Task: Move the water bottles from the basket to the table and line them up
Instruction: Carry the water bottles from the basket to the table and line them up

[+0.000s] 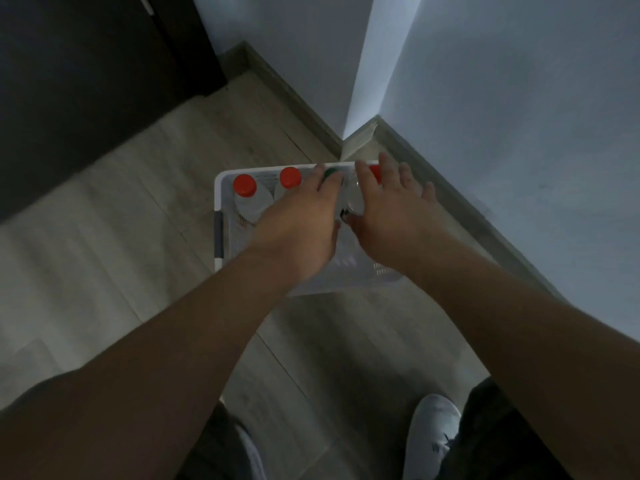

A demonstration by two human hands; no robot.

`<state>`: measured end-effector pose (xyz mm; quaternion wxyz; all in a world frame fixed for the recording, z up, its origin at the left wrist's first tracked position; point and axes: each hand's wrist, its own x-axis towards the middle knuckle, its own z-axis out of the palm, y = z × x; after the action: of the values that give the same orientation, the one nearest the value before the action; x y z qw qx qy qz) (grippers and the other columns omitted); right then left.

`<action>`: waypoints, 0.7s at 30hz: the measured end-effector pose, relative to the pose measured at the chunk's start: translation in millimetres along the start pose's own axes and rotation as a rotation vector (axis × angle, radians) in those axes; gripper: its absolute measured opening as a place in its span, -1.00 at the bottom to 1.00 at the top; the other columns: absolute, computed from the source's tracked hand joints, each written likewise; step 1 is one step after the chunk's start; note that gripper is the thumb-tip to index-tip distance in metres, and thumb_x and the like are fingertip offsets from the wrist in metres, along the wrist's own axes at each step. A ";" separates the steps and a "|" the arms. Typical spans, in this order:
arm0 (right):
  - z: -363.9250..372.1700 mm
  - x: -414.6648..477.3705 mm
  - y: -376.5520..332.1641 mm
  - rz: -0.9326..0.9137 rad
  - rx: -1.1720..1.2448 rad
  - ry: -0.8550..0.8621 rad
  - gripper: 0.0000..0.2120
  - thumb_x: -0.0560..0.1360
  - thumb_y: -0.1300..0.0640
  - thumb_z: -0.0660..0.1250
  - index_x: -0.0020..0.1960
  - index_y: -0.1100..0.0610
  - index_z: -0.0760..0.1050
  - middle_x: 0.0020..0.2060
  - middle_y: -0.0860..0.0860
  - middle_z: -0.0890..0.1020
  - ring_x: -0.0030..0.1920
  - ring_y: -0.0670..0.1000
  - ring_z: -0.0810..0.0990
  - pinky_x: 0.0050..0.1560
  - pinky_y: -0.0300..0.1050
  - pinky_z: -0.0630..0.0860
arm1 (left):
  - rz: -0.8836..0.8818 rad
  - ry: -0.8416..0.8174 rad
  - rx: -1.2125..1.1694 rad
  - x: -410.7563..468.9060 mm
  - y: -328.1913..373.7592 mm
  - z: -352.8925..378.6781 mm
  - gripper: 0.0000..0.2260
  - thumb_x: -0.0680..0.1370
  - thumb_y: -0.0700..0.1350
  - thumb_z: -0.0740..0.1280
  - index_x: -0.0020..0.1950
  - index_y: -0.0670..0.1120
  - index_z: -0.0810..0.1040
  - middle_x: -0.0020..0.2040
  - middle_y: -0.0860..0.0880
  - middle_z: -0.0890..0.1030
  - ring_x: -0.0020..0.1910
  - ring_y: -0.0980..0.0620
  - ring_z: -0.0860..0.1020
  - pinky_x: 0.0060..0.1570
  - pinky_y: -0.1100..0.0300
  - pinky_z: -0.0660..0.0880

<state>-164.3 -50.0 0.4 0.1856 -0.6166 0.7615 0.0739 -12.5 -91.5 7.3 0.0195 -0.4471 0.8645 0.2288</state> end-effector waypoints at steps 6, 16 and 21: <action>8.8 16.1 20.2 -0.040 0.062 0.007 -0.27 0.64 -0.05 0.31 0.67 0.04 0.01 0.65 0.17 0.10 0.61 0.28 0.15 0.53 0.33 0.21 | -0.016 0.052 0.035 34.3 -0.7 21.2 -0.33 0.60 -0.19 0.36 0.64 -0.07 0.12 0.57 -0.14 0.31 0.44 -0.15 0.43 0.25 -0.11 0.54; 24.5 27.9 26.8 -0.165 0.076 0.145 -0.81 0.60 0.15 0.29 0.21 0.15 0.50 0.02 0.12 0.61 -0.12 0.07 0.60 -0.10 0.03 0.61 | -0.024 0.108 0.074 38.6 -3.5 33.7 -0.66 0.62 -0.20 0.33 0.40 -0.15 0.49 0.28 -0.18 0.52 0.24 -0.16 0.50 0.15 0.00 0.47; 24.9 25.6 20.7 -0.172 0.097 0.136 -0.93 0.57 0.13 0.33 0.04 0.03 0.49 -0.09 0.03 0.60 -0.19 0.02 0.58 -0.13 0.01 0.62 | -0.020 0.117 0.030 25.7 -14.1 28.1 -0.69 0.58 -0.14 0.40 0.32 -0.12 0.56 0.27 -0.13 0.56 0.21 -0.14 0.54 0.15 -0.09 0.54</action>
<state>-183.9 -60.1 -34.5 0.1686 -0.6734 0.7195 -0.0215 -21.7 -106.5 -29.2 -0.0219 -0.4678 0.8631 0.1890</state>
